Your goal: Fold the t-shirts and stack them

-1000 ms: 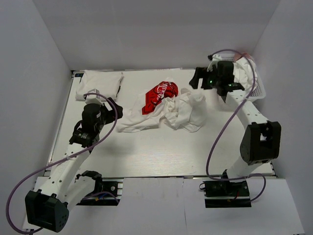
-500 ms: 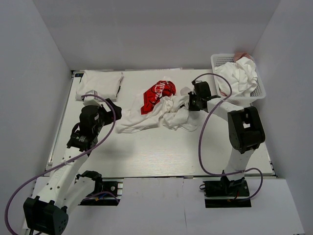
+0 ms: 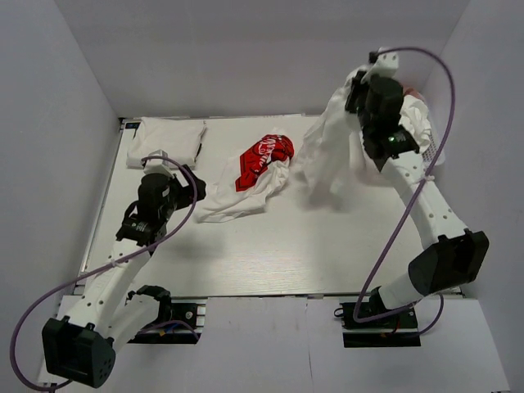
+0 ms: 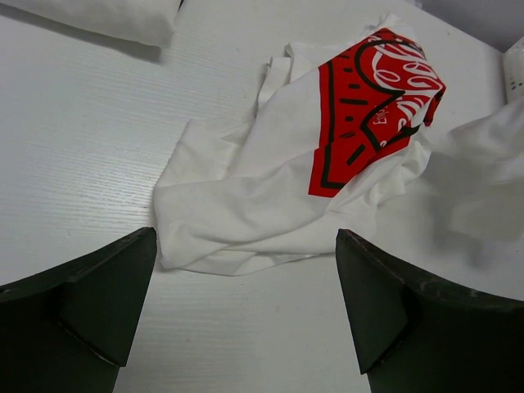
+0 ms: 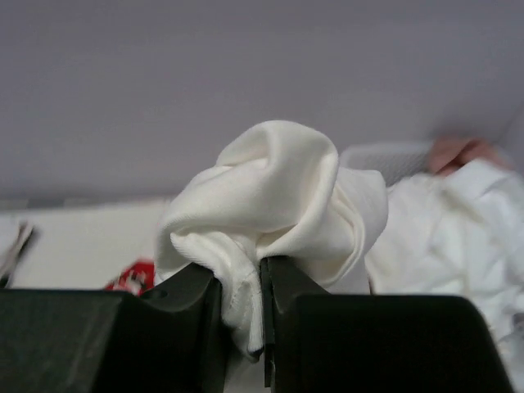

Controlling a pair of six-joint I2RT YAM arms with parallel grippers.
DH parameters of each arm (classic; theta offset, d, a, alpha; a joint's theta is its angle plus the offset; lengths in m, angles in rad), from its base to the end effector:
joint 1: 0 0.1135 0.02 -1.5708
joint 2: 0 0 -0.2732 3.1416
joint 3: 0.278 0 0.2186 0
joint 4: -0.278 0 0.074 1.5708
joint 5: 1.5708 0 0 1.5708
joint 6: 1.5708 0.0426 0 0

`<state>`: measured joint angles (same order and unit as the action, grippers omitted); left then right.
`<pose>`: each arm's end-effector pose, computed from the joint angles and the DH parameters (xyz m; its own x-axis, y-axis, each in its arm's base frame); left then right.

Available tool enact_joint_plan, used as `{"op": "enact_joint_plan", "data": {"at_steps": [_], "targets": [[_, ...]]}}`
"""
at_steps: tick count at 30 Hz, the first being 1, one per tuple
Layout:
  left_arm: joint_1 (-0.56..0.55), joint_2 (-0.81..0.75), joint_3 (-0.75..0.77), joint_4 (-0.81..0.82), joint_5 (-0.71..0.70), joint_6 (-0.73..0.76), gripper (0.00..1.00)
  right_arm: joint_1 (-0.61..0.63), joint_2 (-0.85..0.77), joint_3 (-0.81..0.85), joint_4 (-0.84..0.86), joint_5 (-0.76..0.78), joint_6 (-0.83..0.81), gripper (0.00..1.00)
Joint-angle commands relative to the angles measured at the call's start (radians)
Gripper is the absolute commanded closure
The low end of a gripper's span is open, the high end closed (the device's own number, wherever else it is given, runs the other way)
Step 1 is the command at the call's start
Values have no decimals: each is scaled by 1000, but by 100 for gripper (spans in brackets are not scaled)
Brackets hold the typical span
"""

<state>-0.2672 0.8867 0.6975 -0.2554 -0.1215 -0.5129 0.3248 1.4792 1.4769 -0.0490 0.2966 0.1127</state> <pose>0.1654 -0.0399 0.2946 -0.4383 -0.3850 -0.8122 -0.0671 0.9151 -0.3976 0.3072 0.0903 0.4392 -0.0515 0.0961 -0.9940 -0.0229 0.9950 0.0974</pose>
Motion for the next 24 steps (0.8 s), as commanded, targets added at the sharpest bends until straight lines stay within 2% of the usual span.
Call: {"op": "enact_joint_plan", "data": {"at_steps": [1, 3, 4, 5, 7, 8, 10, 11, 15, 17, 20, 22, 23, 24], "targets": [[3, 35, 43, -1, 10, 14, 0, -50, 45, 213, 74, 199, -108, 100], [3, 69, 52, -11, 10, 14, 0, -84, 131, 359, 72, 271, -149, 100], [3, 80, 65, -12, 10, 25, 0, -93, 154, 520, 72, 291, -172, 100], [3, 89, 65, -21, 10, 25, 0, -125, 238, 575, 86, 356, -188, 100], [3, 104, 74, -21, -1, 25, 0, -151, 291, 670, 110, 395, -267, 100], [3, 116, 74, -21, -1, 25, 0, -165, 367, 797, 145, 435, -342, 100], [3, 130, 74, -21, -10, 25, 0, -187, 400, 845, 197, 444, -390, 100], [3, 144, 74, -21, -10, 34, 0, -200, 418, 830, 231, 458, -444, 100], [3, 193, 95, -12, 0, 34, 0, -249, 424, 691, 268, 457, -459, 100], [3, 219, 105, -12, 10, 34, 0, -268, 435, 643, 258, 441, -414, 100], [3, 270, 125, -30, 31, 34, 0, -303, 458, 464, 216, 426, -325, 100], [3, 310, 138, -68, 31, 8, 0, -313, 493, 431, 123, 406, -243, 100], [3, 322, 154, -88, 22, 8, 0, -314, 501, 441, 53, 379, -213, 77], [3, 331, 154, -106, 22, -5, 0, -343, 509, 463, -1, 354, -133, 44]]}}
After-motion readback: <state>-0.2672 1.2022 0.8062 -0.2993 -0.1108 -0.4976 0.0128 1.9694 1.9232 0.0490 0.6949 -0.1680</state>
